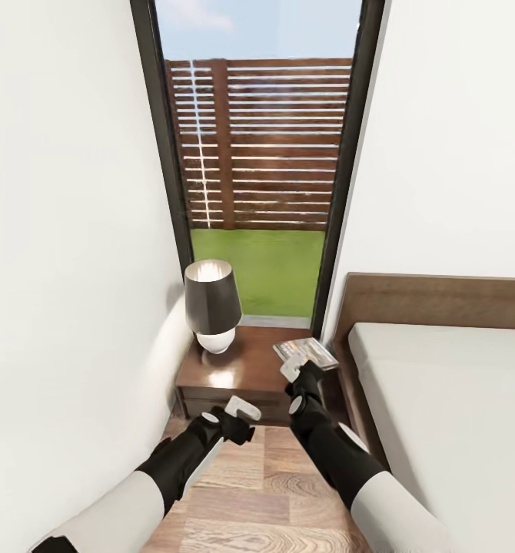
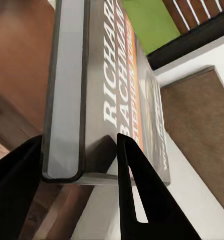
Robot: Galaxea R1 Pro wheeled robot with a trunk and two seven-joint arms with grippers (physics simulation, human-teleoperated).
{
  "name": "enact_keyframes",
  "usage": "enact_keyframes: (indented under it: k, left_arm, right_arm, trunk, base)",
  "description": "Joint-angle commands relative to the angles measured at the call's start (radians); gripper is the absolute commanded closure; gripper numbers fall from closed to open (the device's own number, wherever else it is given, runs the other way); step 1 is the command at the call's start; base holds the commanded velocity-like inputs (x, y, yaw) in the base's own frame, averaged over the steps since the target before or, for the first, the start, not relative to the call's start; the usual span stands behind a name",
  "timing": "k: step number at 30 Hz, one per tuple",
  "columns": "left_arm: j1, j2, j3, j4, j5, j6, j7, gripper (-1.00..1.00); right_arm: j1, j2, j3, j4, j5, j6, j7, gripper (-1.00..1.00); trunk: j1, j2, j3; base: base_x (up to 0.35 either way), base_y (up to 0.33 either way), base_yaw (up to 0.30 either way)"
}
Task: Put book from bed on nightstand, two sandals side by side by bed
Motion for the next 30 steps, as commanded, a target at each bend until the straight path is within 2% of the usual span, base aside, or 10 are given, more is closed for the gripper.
enact_keyframes:
  k: [1, 3, 5, 6, 8, 10, 13, 17, 23, 30]
  left_arm:
    - [-0.001, 0.002, -0.002, 0.002, 0.011, 0.005, 0.003, -1.00]
    - [0.000, 0.005, 0.001, 0.046, 0.016, 0.001, 0.013, -1.00]
    - [0.002, 0.003, 0.005, 0.172, 0.049, -0.060, 0.046, -1.00]
    - [0.002, 0.002, 0.005, 0.198, 0.063, -0.088, 0.054, -1.00]
    - [0.004, 0.001, 0.006, 0.317, 0.145, -0.248, 0.086, -1.00]
    - [0.005, -0.001, 0.005, 0.420, 0.197, -0.372, 0.098, -1.00]
    - [0.018, -0.003, 0.004, 0.514, 0.235, -0.487, 0.103, -1.00]
    - [0.044, -0.010, 0.004, 0.555, 0.251, -0.542, 0.100, -1.00]
    - [0.056, -0.013, 0.003, 0.559, 0.252, -0.547, 0.098, -1.00]
    - [0.062, -0.027, 0.002, 0.560, 0.253, -0.539, 0.069, -1.00]
  right_arm:
    - [-0.002, 0.000, 0.003, 0.001, 0.004, 0.007, 0.000, 1.00]
    - [-0.004, 0.001, 0.003, 0.002, 0.004, 0.008, 0.005, 1.00]
    - [-0.006, 0.001, 0.003, 0.000, 0.003, 0.010, 0.006, 1.00]
    - [-0.006, 0.001, 0.003, 0.000, 0.003, 0.010, 0.006, 1.00]
    - [-0.006, 0.002, 0.002, 0.000, 0.003, 0.009, 0.006, 1.00]
    - [-0.006, 0.001, 0.001, -0.003, 0.004, 0.009, 0.006, 1.00]
    - [-0.006, 0.000, -0.001, -0.011, 0.005, 0.008, 0.006, 1.00]
    - [-0.006, -0.003, -0.001, -0.014, 0.005, -0.006, 0.006, 1.00]
    - [-0.006, -0.002, -0.002, -0.007, 0.005, -0.018, 0.006, 1.00]
    - [-0.006, -0.003, -0.002, -0.002, 0.004, -0.053, 0.006, 1.00]
  trunk:
    - [0.000, -0.001, -0.001]
    - [0.000, -0.001, -0.001]
    - [0.000, -0.001, -0.001]
    - [0.000, -0.001, -0.001]
    - [0.000, -0.001, -0.001]
    - [0.000, -0.001, -0.001]
    - [0.000, -0.001, -0.001]
    - [0.000, -0.001, -0.001]
    - [0.000, -0.001, -0.001]
    - [0.000, -0.001, -0.001]
  base:
    - [0.000, 0.000, 0.000]
    - [0.000, 0.000, 0.000]
    - [0.000, 0.000, 0.000]
    - [0.000, 0.000, 0.000]
    - [0.000, 0.000, 0.000]
    - [0.000, 0.000, 0.000]
    - [0.000, 0.000, 0.000]
    - [0.000, 0.000, 0.000]
    - [0.083, 0.000, 0.000]
    - [0.306, 0.000, 0.029]
